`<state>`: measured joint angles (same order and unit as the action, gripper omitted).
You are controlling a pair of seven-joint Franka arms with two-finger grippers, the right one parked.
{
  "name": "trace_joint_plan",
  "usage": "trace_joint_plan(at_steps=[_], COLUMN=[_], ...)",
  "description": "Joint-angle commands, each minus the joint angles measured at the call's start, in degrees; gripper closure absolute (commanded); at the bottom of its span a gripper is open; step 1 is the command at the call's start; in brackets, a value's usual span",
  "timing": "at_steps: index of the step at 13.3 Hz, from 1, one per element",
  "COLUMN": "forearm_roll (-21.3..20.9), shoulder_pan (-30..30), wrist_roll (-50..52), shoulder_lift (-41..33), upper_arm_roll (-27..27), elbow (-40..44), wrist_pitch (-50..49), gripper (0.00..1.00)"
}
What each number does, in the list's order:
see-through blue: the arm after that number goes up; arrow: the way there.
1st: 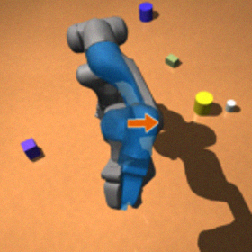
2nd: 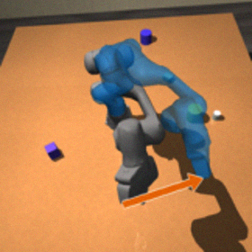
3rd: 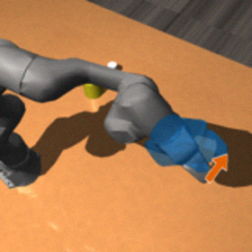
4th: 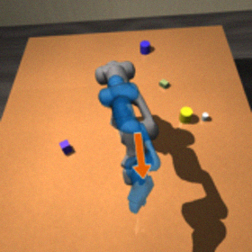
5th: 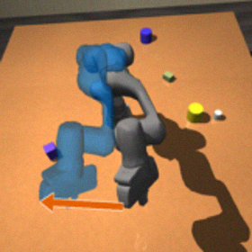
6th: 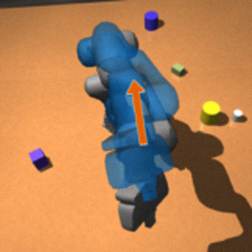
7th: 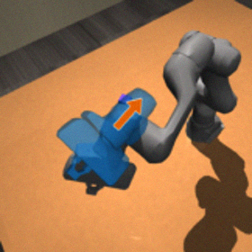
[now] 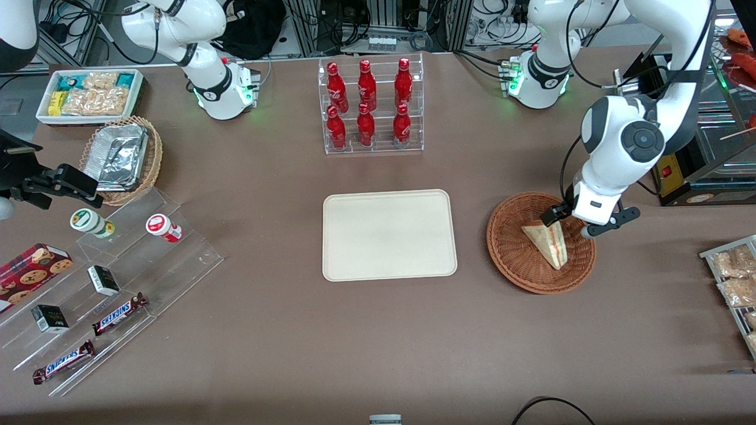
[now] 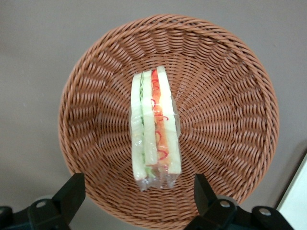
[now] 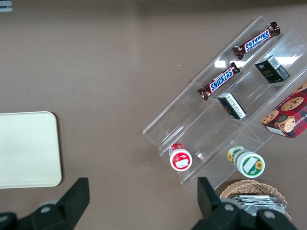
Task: Place sandwich from basket to tray
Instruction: 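Lower the left gripper and close it on the wrapped sandwich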
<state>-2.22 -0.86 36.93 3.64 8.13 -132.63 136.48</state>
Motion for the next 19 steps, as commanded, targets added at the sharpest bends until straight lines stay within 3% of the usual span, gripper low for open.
trace_joint_plan(at_steps=[1,11,12,13,14,15,19], forearm_roll=[0.2,0.6,0.6,0.6,0.6,0.6,0.6], shoulder_pan=[-0.7,-0.5,-0.5,-0.5,-0.5,-0.5,-0.7], wrist_roll=[5.6,13.6,13.7,14.2,14.7,14.7,14.7], shoulder_lift=[1.0,8.4,8.6,8.6,8.7,8.7,8.5], upper_arm_roll=[-0.1,-0.1,-0.1,-0.2,-0.1,-0.2,-0.2], elbow=[-0.4,0.9,1.0,1.1,1.4,1.8,4.7], wrist_pitch=[2.3,8.0,8.0,8.0,7.8,7.6,4.9], gripper=[0.00,0.00,0.07,0.30,0.65,0.83,0.88])
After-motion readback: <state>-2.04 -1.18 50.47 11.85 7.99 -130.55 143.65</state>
